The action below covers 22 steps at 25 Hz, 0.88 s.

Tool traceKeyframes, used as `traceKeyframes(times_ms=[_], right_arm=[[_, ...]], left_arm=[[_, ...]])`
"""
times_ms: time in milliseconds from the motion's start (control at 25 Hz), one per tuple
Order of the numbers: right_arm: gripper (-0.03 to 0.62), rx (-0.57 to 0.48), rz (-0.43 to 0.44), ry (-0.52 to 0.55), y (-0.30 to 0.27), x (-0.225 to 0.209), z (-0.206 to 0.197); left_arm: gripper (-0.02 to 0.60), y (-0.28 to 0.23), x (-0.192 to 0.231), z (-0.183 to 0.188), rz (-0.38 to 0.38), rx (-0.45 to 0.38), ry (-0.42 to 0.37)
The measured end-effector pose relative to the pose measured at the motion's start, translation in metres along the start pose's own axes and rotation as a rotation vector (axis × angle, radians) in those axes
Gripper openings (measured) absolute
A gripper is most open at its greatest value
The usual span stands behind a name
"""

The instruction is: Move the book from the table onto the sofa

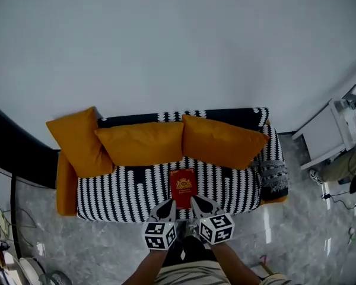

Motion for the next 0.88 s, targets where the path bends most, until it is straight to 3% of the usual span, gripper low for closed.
traceKeyframes(times_ms=[320,880], right_arm=[[0.012,-0.084,0.005,0.012,0.022,0.02,0.053],[0.012,-0.231,0.029,0.081,0.037,0.031,0.131]], left_arm=[[0.003,0.011,-0.028,0.061,-0.033,-0.103,-0.018],[0.003,0.028,-0.062,0.127,-0.046,-0.253,-0.115]])
Point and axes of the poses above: the fingertips, and each gripper's own axes: y backward along the fingers, x to its left, z out of its top, the point moved 2 cm from there along y, backward along the fingers, and after that the axes turned 11 degrees about -x, right-handed, at the moved point
